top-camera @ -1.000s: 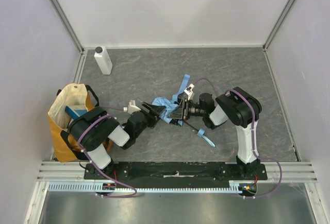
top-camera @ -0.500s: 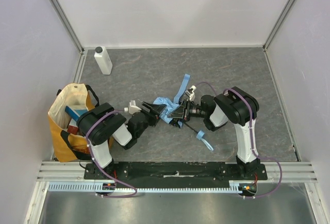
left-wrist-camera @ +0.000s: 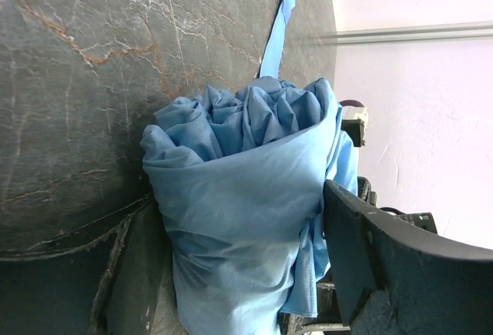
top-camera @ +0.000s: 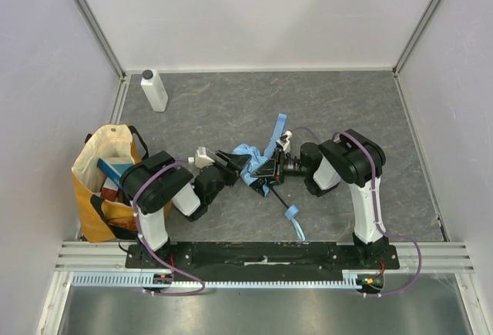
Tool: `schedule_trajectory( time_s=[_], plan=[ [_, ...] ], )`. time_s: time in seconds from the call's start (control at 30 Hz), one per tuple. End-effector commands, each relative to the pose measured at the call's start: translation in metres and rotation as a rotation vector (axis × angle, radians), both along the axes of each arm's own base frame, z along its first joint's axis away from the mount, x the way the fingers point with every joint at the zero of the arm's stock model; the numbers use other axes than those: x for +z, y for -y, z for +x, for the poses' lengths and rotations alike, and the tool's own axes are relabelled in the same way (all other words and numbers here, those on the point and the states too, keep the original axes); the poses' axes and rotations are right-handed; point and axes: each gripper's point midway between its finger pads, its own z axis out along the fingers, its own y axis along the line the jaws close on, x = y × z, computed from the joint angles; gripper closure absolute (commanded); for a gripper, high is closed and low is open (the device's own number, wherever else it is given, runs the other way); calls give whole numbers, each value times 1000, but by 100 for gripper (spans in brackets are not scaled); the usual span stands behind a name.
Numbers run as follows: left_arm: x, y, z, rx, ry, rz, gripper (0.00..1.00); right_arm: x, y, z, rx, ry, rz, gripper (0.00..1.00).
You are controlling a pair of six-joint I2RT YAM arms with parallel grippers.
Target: Put away the umbrella
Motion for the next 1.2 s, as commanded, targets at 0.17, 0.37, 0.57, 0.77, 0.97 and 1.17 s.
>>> schedule_trajectory(
  time_s=[0.17,0.37,0.57,0.77,0.97,1.17],
  plan=[
    [-1,-4,9,2,92,69,43,35,-5,-26,182,208,128,100],
    [7,-13,9,18,125,97,82,22,-6,-25,194,218,69,100],
    [10,-15,4,11,149,92,98,-18,6,-6,172,293,-254,75],
    [4,-19,-6,2,120,81,98,-19,41,13,138,405,-664,43],
    [3,-19,-13,-7,110,74,98,6,55,22,103,598,-874,11],
    [2,-19,-17,-11,90,84,98,51,26,30,98,880,-909,2]
  ],
)
